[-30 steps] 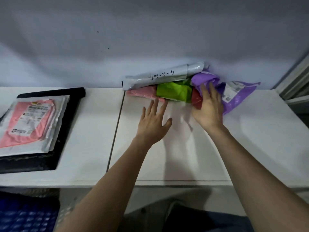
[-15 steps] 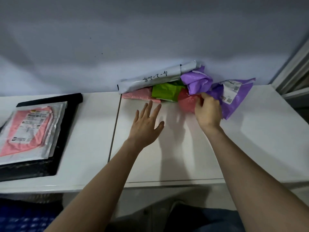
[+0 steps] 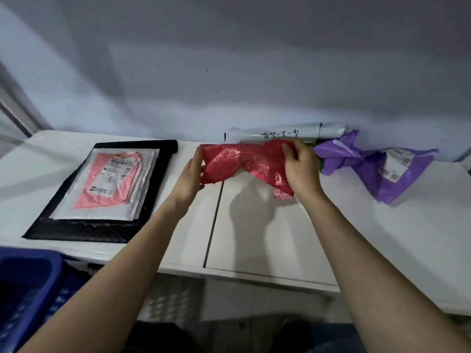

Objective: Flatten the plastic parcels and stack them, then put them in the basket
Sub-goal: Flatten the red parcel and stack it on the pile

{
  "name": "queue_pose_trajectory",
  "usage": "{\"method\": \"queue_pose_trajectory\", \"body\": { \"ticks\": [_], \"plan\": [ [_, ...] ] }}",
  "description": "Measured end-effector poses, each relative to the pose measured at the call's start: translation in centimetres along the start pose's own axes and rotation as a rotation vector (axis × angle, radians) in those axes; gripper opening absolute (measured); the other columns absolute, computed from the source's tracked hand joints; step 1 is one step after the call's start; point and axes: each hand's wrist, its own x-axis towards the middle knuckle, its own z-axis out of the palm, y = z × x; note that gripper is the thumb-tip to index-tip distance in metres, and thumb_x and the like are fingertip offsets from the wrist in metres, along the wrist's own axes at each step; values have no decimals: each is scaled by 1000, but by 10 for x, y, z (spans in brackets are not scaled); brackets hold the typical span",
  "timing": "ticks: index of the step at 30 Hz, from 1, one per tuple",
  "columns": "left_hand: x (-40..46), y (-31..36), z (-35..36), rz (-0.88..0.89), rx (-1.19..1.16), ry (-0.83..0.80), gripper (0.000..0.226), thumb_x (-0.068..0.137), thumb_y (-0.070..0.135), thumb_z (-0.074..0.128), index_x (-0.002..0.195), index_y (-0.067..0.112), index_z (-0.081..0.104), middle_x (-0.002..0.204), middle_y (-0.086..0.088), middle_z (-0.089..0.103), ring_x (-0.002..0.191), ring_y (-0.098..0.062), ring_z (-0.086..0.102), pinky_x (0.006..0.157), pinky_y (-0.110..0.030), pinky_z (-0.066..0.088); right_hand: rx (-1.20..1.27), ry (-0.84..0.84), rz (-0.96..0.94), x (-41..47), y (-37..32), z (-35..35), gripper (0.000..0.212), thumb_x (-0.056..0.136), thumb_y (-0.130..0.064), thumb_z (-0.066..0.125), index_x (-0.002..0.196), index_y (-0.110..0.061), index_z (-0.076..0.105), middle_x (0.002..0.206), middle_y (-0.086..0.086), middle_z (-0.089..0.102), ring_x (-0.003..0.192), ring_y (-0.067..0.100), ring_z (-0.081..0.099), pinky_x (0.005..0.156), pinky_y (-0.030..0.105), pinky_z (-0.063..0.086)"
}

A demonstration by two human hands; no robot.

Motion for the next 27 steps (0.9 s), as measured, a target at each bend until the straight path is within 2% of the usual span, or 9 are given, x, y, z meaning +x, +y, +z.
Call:
{"method": "queue_pose_trajectory", "body": {
  "ticks": [3,5,7,11,13,17,22,25,27],
  "plan": [
    [-3,2,-4,64,-138,123,40,99,48,30,96,28,65,95,3,70,84,-5,67,72,-18,54,-9,-72,-2,-4,-4,18,21,96,-14,47,104,-1,62,101,18,67,96,32,60,83,38,43],
    [-1,6,-2,64,-226,201,35,99,41,39,84,23,65,85,3,68,77,-7,67,75,-23,56,-23,-74,5,-6,-5,26,22,97,-18,46,105,-4,62,103,16,67,98,32,60,83,36,43],
    [2,7,-2,60,-245,231,29,98,35,46,83,18,65,79,3,67,70,-5,66,71,-24,55,-43,-46,20,-8,-5,33,24,97,-22,46,106,-5,60,105,16,67,100,34,60,82,36,42],
    [5,-1,-7,98,-163,272,15,96,17,52,93,9,65,71,3,62,51,4,59,45,-16,46,-158,45,-40,-10,-3,39,27,98,-22,46,107,2,54,99,24,65,93,41,59,67,34,33],
    [6,-6,-13,93,-116,288,16,94,13,54,100,7,66,74,3,62,59,0,60,50,-16,50,-242,64,-120,-10,-1,38,27,98,-20,44,109,3,53,96,26,65,90,43,60,65,36,32],
    [9,-11,-21,92,-44,239,23,93,5,52,110,10,66,84,2,63,76,-6,58,70,-12,48,-329,-2,-195,-10,9,35,29,99,-18,43,119,1,50,100,26,66,91,43,62,70,43,46],
    [14,-34,-21,-59,78,61,35,91,4,52,121,20,56,97,-9,64,86,-22,60,92,-41,51,-383,-197,-9,-17,38,30,34,96,-22,47,127,-6,42,106,21,65,100,42,59,78,40,43],
    [13,-50,-27,-127,227,45,49,89,5,53,135,19,42,126,-11,56,103,-23,57,89,-34,50,-545,-439,111,-23,55,25,41,96,-22,46,132,-9,32,118,21,59,109,40,55,88,41,43],
    [14,-57,-30,-100,397,75,55,89,5,53,141,13,35,137,-14,44,115,-26,50,89,-29,42,-612,-512,117,-25,60,25,46,96,-22,45,137,-9,29,131,20,49,120,39,47,97,43,41]
  ]
}}
